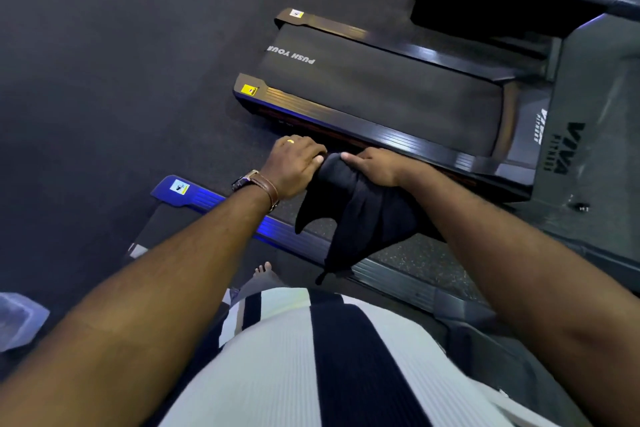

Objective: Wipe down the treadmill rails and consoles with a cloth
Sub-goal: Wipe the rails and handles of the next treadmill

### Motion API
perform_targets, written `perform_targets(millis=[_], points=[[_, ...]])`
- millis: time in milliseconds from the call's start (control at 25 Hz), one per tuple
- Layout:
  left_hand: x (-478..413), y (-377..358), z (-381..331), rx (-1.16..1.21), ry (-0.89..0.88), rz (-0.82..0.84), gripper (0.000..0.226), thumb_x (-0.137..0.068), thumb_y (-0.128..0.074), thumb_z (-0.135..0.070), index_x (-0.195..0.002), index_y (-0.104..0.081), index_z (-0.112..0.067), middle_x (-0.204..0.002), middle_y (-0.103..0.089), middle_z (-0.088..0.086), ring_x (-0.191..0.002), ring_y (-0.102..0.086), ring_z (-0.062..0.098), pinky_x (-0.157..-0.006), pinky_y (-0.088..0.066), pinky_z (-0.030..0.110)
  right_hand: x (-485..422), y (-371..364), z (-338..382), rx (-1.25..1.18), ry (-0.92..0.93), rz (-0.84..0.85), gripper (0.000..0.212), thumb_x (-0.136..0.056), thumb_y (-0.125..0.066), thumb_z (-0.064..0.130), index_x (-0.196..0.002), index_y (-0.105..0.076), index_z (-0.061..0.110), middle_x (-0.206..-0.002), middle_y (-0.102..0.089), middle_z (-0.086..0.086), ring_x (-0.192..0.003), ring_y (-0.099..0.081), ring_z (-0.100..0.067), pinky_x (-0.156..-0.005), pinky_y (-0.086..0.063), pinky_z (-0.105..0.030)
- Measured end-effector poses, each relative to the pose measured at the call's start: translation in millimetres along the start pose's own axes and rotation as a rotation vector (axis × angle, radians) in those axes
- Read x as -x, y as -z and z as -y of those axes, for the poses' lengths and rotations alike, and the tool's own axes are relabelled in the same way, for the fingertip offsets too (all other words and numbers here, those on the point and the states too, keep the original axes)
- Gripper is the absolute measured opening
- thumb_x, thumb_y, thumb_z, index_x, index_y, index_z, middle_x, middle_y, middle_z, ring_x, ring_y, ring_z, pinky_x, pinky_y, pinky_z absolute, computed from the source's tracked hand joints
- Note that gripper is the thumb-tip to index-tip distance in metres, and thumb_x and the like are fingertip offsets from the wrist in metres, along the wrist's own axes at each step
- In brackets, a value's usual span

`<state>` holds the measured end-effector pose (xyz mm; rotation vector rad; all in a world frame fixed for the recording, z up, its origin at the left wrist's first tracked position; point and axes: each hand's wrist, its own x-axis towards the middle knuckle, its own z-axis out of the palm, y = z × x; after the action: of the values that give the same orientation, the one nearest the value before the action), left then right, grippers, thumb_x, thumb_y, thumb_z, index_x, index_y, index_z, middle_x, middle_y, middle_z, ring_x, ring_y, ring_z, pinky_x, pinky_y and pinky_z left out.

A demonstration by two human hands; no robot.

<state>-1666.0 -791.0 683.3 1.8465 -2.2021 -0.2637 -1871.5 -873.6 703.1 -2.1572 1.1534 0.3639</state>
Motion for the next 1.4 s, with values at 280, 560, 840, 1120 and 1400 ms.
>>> perform_targets(millis=[280, 560, 840, 1120, 1400], points=[[-1.0, -1.5, 4.2, 0.016, -0.031, -0.030, 0.044, -0.091, -0.029, -0.040, -0.110, -0.062, -0.019, -0.103, -0.063, 0.003, -0.093, -0.054, 0.025, -0.085, -0.036, 0.040, 34.0, -11.4, 0.3, 0.182, 0.065, -0.218, 0.047, -0.099, -0.029, 0.061, -0.100, -0.058, 0.024, -0.111, -0.068, -0.008, -0.102, -0.062, -0.032, -0.079, -0.044, -0.038], [-4.6, -1.0, 2.6, 0.023, -0.012, -0.012, 0.050, -0.089, -0.025, -0.044, -0.110, -0.063, -0.020, -0.103, -0.064, 0.002, -0.094, -0.054, 0.026, -0.087, -0.036, 0.040, 12.7, 4.2, -3.0, 0.021, -0.155, -0.041, 0.064, -0.099, -0.029, 0.062, -0.106, -0.069, 0.012, -0.120, -0.065, -0.017, -0.108, -0.061, -0.030, -0.088, -0.042, -0.034], [-2.0, -4.9, 2.5, 0.040, -0.007, -0.064, 0.036, -0.093, -0.034, -0.037, -0.107, -0.065, -0.022, -0.101, -0.065, 0.000, -0.092, -0.055, 0.024, -0.085, -0.036, 0.039, 68.0, -42.7, 8.4, 0.340, 0.021, -0.533, 0.052, -0.096, -0.032, 0.064, -0.115, -0.056, 0.022, -0.111, -0.065, -0.003, -0.097, -0.063, -0.029, -0.075, -0.049, -0.039], [-9.7, 2.9, -2.7, -0.136, -0.136, -0.007, 0.036, -0.094, -0.031, -0.033, -0.086, -0.060, -0.014, -0.084, -0.063, 0.010, -0.077, -0.056, 0.033, -0.070, -0.041, 0.041, 23.1, 1.2, 34.5, 0.021, -0.414, -0.150, 0.091, -0.086, -0.024, 0.083, -0.129, -0.061, 0.011, -0.138, -0.056, -0.016, -0.125, -0.054, -0.033, -0.098, -0.041, -0.039], [-36.5, 11.0, -3.5, -0.022, -0.236, 0.236, 0.036, -0.099, -0.030, -0.038, -0.088, -0.057, -0.018, -0.095, -0.068, 0.012, -0.086, -0.061, 0.038, -0.064, -0.039, 0.037, 61.5, -58.5, 22.1, 0.219, -0.295, -0.723, 0.050, -0.097, -0.032, 0.061, -0.099, -0.065, 0.023, -0.103, -0.069, -0.001, -0.098, -0.064, -0.027, -0.084, -0.044, -0.040]])
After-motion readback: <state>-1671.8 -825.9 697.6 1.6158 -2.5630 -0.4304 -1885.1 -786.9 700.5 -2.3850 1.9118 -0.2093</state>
